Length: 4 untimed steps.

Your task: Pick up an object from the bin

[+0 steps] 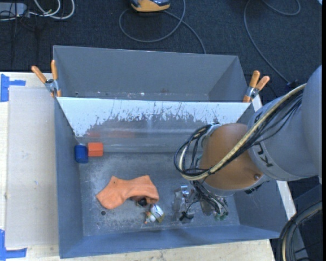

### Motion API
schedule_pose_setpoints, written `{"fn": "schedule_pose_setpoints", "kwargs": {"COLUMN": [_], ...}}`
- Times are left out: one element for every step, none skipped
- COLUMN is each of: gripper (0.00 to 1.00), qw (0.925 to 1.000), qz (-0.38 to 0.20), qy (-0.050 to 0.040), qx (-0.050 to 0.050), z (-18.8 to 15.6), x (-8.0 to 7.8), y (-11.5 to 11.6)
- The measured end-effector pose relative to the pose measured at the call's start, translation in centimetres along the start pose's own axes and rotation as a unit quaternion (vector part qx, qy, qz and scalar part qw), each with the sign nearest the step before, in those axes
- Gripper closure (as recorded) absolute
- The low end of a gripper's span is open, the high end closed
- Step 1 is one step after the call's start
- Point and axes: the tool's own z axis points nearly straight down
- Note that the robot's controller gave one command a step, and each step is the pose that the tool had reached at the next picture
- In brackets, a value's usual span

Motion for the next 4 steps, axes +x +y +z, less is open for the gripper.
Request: {"fn": "schedule_pose_setpoints", "kwargs": {"gripper": [0.00, 0.00, 0.00, 0.00], "qw": [1.0000, 1.0000, 0.9996, 0.9999], "qz": [0.000, 0.000, 0.029, -0.013], "qy": [-0.0025, -0.0028, -0.0020, -0.0024], "qx": [0.000, 0.000, 0.000, 0.000], "z": [-0.1, -0.1, 0.6, 0.5], "x": [-0.1, -0.1, -3.3, -3.9], "y": [0.0, 0.0, 3.7, 6.9]}}
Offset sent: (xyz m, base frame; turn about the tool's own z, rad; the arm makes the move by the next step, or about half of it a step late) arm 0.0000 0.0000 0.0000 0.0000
